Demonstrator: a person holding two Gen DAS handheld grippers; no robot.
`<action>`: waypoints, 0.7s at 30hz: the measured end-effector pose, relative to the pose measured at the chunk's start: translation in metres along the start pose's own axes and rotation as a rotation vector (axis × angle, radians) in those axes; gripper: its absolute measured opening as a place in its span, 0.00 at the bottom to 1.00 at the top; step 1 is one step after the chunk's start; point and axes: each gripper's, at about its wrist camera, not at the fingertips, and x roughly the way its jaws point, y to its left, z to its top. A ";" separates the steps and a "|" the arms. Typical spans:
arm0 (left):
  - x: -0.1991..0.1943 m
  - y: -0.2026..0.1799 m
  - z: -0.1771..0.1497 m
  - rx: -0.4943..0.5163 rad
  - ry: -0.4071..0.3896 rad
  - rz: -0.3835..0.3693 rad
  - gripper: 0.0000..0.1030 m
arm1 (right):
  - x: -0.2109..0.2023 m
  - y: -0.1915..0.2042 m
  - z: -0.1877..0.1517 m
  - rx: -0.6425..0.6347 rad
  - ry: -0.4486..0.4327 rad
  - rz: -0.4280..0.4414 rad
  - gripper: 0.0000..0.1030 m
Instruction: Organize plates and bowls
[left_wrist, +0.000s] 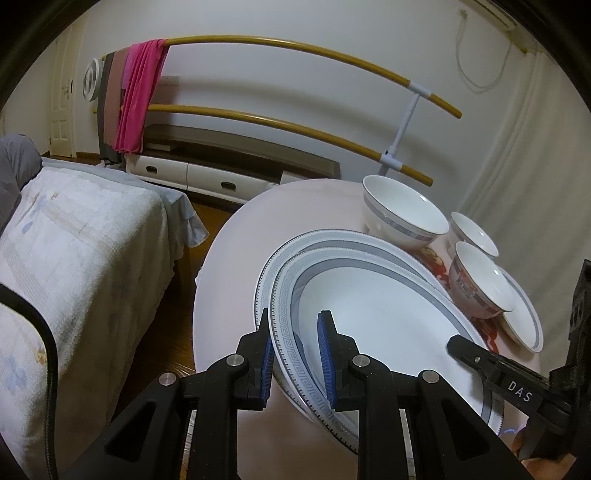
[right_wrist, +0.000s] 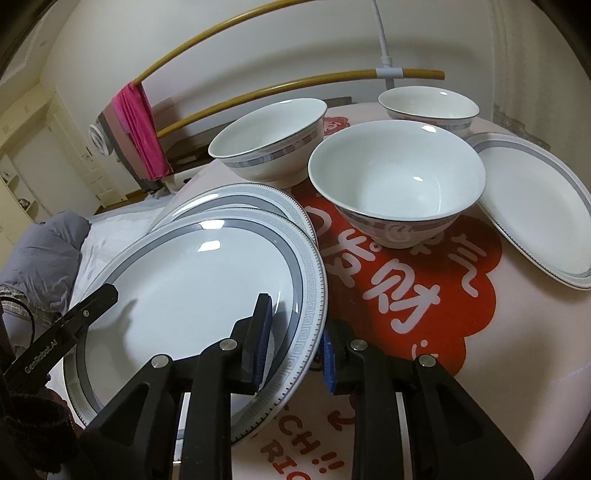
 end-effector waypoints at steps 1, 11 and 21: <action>0.000 0.000 0.000 0.000 0.001 0.001 0.17 | 0.001 0.000 0.001 0.003 0.001 0.001 0.24; 0.006 -0.001 0.001 0.013 0.002 0.017 0.17 | 0.009 -0.002 0.002 0.027 -0.013 0.009 0.25; 0.013 -0.003 0.001 0.030 -0.018 0.030 0.17 | 0.013 0.002 0.001 0.035 -0.031 0.007 0.27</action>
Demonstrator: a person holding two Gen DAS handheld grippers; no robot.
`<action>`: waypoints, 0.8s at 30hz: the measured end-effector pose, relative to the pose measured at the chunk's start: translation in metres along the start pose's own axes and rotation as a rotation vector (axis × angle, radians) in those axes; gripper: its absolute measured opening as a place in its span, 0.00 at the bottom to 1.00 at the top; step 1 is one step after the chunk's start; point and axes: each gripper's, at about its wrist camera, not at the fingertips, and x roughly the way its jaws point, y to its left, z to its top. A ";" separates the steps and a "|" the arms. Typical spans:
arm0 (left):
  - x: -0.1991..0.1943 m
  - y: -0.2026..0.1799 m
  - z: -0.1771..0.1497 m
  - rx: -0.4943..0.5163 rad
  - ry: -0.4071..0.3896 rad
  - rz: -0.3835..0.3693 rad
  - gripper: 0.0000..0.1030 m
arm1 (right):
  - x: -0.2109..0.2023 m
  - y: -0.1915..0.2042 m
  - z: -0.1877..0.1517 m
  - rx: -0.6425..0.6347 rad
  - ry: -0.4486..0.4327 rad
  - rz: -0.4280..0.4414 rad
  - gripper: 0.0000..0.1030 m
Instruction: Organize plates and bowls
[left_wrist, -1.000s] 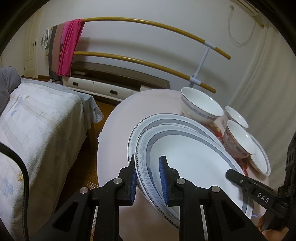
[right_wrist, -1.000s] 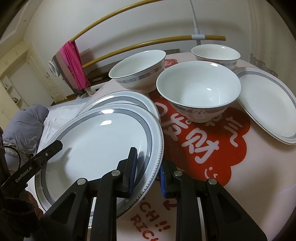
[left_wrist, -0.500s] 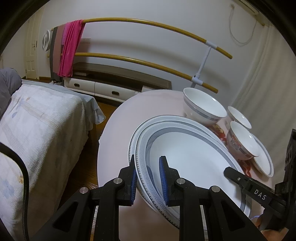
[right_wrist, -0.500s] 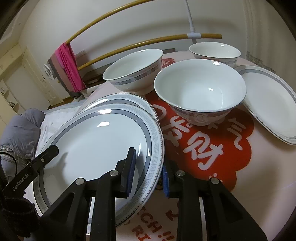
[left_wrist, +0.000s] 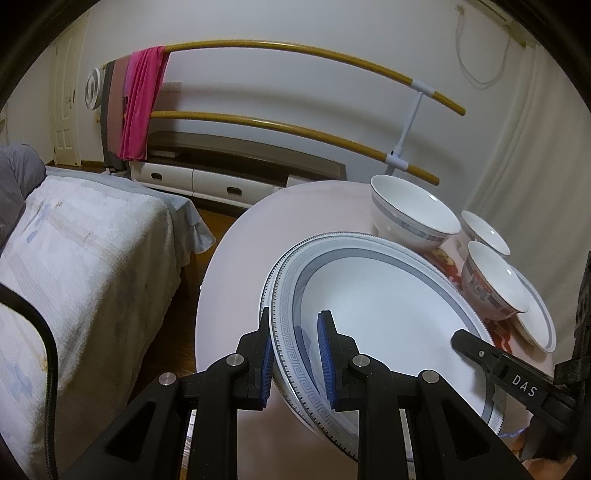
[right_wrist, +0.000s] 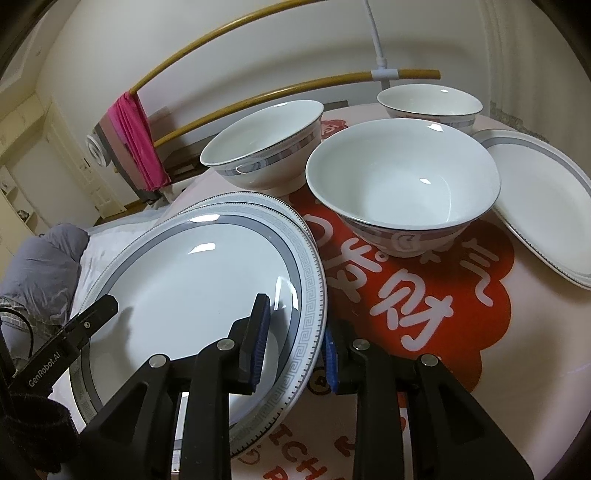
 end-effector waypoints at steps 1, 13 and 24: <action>0.000 0.001 0.000 0.000 -0.001 -0.002 0.17 | 0.001 0.000 0.000 0.001 0.001 0.004 0.28; 0.003 0.003 0.000 0.007 -0.010 -0.001 0.17 | -0.002 -0.010 -0.004 0.063 -0.013 0.032 0.33; 0.007 -0.004 0.001 0.047 -0.016 0.028 0.17 | 0.002 -0.024 -0.004 0.126 -0.007 0.111 0.30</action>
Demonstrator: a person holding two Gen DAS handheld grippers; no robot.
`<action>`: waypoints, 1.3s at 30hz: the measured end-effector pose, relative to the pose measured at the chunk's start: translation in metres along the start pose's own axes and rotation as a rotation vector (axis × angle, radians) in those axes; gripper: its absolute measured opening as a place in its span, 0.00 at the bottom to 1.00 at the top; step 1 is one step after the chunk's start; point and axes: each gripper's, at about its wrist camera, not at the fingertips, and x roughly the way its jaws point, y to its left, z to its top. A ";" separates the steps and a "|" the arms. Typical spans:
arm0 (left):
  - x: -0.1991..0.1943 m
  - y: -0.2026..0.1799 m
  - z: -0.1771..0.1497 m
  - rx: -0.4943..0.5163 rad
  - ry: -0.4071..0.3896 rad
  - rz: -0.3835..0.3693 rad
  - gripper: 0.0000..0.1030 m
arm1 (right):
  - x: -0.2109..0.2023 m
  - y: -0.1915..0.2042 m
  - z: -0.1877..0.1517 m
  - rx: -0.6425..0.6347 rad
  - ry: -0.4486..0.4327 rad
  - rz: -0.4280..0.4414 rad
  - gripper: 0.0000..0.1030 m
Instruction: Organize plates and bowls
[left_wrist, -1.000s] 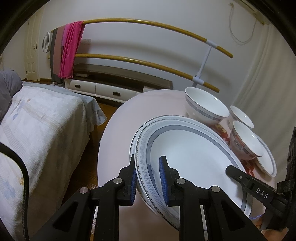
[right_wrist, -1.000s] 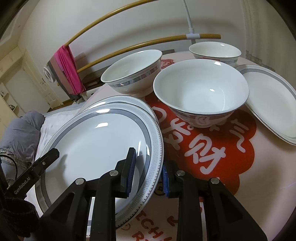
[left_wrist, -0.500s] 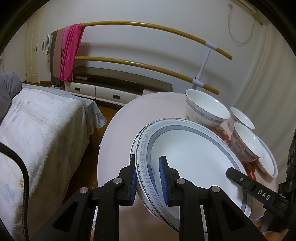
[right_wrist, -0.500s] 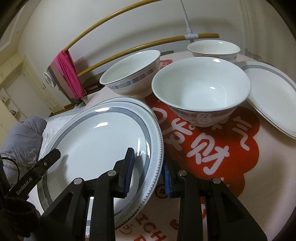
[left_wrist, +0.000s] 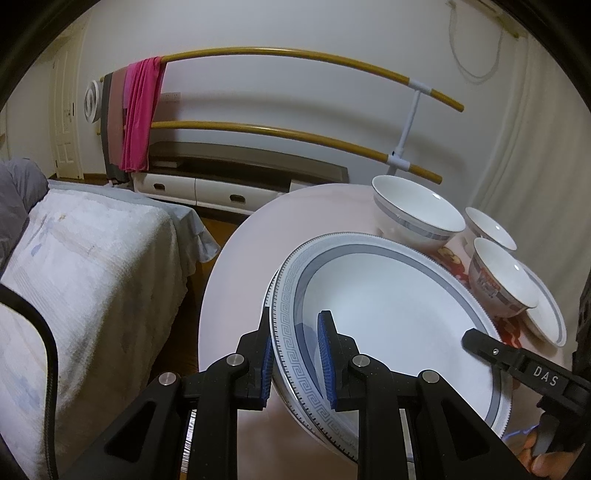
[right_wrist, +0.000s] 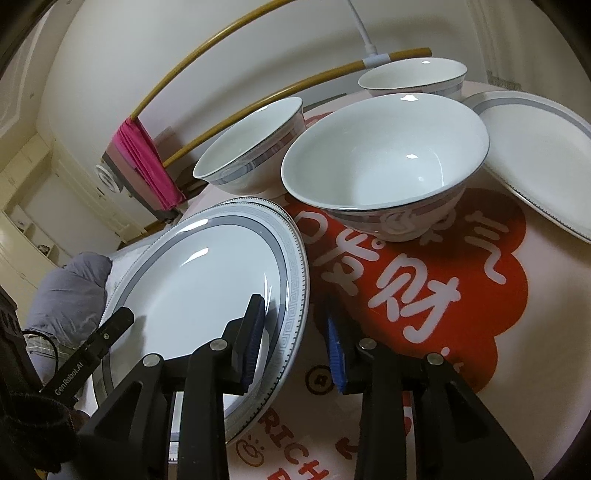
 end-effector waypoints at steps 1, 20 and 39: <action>0.001 0.000 0.000 0.002 0.000 0.001 0.17 | 0.000 -0.001 0.001 0.002 -0.001 0.006 0.30; 0.008 -0.010 -0.003 0.080 -0.028 0.079 0.21 | -0.001 -0.015 0.002 0.023 -0.005 0.044 0.27; -0.002 -0.020 0.002 0.087 -0.042 0.141 0.51 | -0.011 -0.004 0.000 -0.036 -0.006 -0.012 0.35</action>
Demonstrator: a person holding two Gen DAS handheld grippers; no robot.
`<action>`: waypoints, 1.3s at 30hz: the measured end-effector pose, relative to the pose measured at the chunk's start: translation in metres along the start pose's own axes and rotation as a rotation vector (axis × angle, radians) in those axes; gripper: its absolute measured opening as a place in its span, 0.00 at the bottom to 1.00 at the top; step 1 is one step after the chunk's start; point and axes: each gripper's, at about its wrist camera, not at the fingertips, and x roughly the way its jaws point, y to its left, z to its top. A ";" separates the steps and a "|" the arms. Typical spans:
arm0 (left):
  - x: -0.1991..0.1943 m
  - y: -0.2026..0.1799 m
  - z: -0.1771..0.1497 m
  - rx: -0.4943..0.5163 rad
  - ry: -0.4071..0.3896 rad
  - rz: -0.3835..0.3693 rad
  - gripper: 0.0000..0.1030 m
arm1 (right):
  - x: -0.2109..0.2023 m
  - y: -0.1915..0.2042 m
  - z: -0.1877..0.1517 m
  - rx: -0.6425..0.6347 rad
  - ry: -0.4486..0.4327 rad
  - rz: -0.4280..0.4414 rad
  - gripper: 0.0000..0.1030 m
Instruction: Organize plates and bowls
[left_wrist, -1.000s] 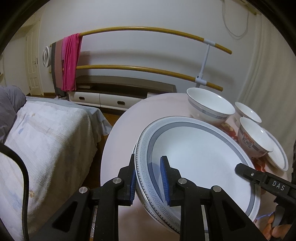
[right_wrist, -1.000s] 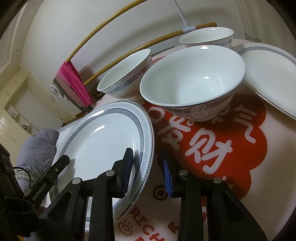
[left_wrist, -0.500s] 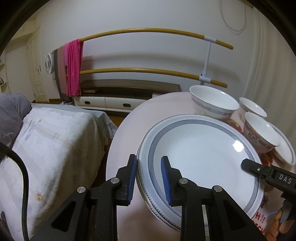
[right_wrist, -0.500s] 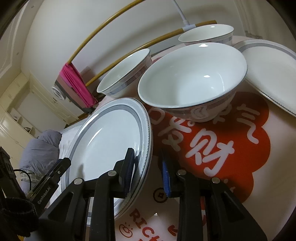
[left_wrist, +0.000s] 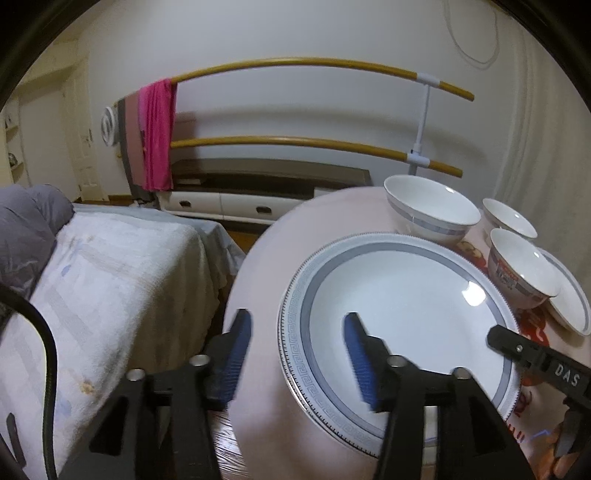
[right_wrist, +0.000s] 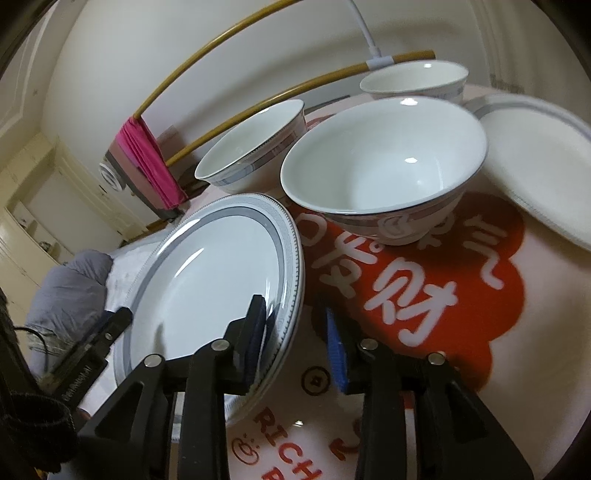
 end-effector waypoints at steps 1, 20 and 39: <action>-0.003 -0.001 0.000 0.003 -0.007 0.004 0.54 | -0.003 0.001 -0.001 -0.008 -0.004 -0.008 0.37; -0.110 -0.057 -0.014 0.040 -0.084 -0.088 0.96 | -0.104 -0.007 -0.012 -0.052 -0.119 -0.043 0.78; -0.117 -0.161 -0.018 0.046 -0.060 -0.181 0.98 | -0.191 -0.116 0.005 -0.016 -0.257 -0.126 0.89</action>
